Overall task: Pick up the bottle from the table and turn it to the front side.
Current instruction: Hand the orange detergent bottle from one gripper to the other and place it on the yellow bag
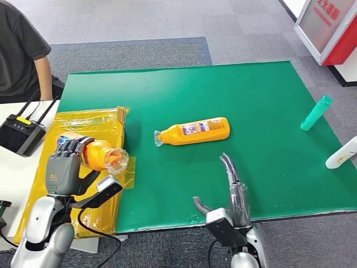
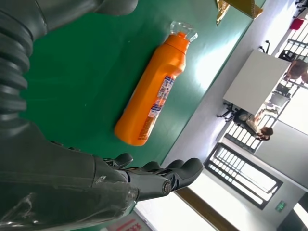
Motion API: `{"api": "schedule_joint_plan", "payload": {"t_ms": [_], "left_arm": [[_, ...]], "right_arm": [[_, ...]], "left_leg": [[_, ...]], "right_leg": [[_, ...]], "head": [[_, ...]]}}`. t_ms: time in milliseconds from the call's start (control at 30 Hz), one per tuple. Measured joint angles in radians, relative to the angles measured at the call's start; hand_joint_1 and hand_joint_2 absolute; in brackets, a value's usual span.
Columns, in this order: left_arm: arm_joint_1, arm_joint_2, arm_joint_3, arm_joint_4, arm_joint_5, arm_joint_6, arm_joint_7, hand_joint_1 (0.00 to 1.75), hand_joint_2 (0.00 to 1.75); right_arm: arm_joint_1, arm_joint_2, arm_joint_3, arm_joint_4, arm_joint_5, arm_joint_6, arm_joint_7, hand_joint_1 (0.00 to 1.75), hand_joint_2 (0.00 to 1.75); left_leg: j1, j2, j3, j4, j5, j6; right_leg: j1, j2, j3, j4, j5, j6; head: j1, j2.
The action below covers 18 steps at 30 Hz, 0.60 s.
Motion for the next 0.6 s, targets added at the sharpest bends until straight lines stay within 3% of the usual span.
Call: {"api": "schedule_joint_plan", "payload": {"t_ms": [200, 533, 600], "left_arm": [[-0.056, 0.065, -0.011, 0.104, 0.017, -0.192, 0.101, 1.75, 1.75], [-0.185, 0.13, -0.084, 0.368, 0.036, -0.294, 0.098, 1.75, 1.75], [-0.198, 0.135, -0.1, 0.394, 0.046, -0.296, 0.098, 0.87, 1.75]], "right_arm": [[0.005, 0.008, -0.016, -0.005, -0.012, 0.023, -0.002, 0.0, 1.75], [-0.017, 0.013, -0.02, 0.021, -0.041, 0.041, -0.014, 0.0, 1.75], [-0.021, 0.014, -0.02, 0.029, -0.043, 0.045, -0.014, 0.0, 1.75]], "left_leg": [[0.0, 0.0, 0.0, 0.0, 0.0, -0.001], [0.0, 0.0, 0.003, 0.0, 0.001, -0.002], [0.0, 0.001, 0.004, 0.0, 0.001, -0.002]], "right_leg": [[0.0, 0.001, -0.001, 0.0, 0.0, -0.001], [0.0, 0.001, 0.003, 0.0, 0.001, -0.002], [0.0, 0.001, 0.003, 0.0, 0.001, -0.002]], "head": [[0.0, 0.0], [0.0, 0.0], [0.0, 0.0]]}}
